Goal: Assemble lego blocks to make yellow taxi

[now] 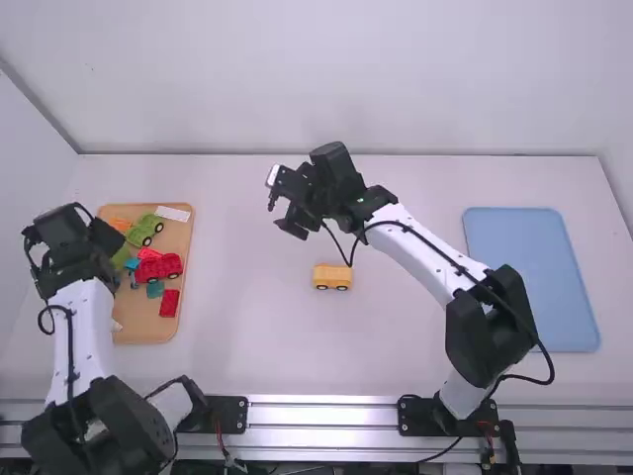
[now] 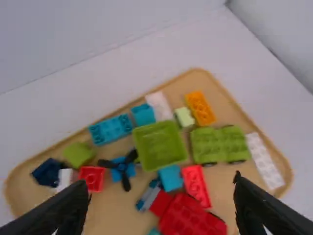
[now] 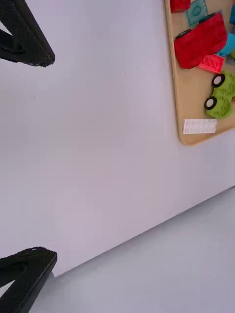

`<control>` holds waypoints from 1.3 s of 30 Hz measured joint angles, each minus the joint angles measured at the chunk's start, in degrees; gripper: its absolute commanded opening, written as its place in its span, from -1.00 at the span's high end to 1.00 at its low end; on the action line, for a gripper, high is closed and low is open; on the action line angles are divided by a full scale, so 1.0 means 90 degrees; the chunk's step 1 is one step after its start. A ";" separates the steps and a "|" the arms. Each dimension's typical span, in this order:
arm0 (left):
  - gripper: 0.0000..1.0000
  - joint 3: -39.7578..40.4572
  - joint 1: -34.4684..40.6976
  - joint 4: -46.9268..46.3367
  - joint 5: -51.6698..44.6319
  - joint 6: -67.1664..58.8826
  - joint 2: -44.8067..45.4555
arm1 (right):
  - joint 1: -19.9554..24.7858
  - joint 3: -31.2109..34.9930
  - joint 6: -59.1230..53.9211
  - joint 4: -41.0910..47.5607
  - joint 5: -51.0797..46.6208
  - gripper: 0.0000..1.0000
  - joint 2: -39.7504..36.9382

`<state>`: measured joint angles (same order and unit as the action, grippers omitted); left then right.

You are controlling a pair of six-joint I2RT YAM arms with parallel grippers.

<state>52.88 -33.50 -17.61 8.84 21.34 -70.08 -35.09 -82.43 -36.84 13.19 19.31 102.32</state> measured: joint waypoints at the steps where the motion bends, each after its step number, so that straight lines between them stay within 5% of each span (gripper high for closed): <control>1: -0.70 0.0085 0.0024 -0.0049 -0.0032 0.0005 -0.0073 | 0.0000 0.0000 -0.0007 -0.0017 0.0002 -0.97 0.0000; 17: -0.92 0.3738 0.1231 -0.2234 0.0034 0.0148 -0.3543 | 0.0000 0.0000 -0.0073 -0.0085 0.0000 -0.97 0.0000; 22: -0.75 0.4571 0.1651 -0.2786 0.0449 0.0151 -0.4129 | 0.0000 0.0000 -0.0080 -0.0085 0.0000 -0.98 0.0000; 39: -0.69 0.6472 0.0325 -0.4199 -0.0172 -0.0648 -0.5265 | 0.0000 0.0000 -0.0095 -0.0070 0.0002 -0.98 0.0000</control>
<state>111.13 -30.57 -55.40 7.29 15.51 -117.47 -35.09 -82.43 -37.69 12.56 19.33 102.32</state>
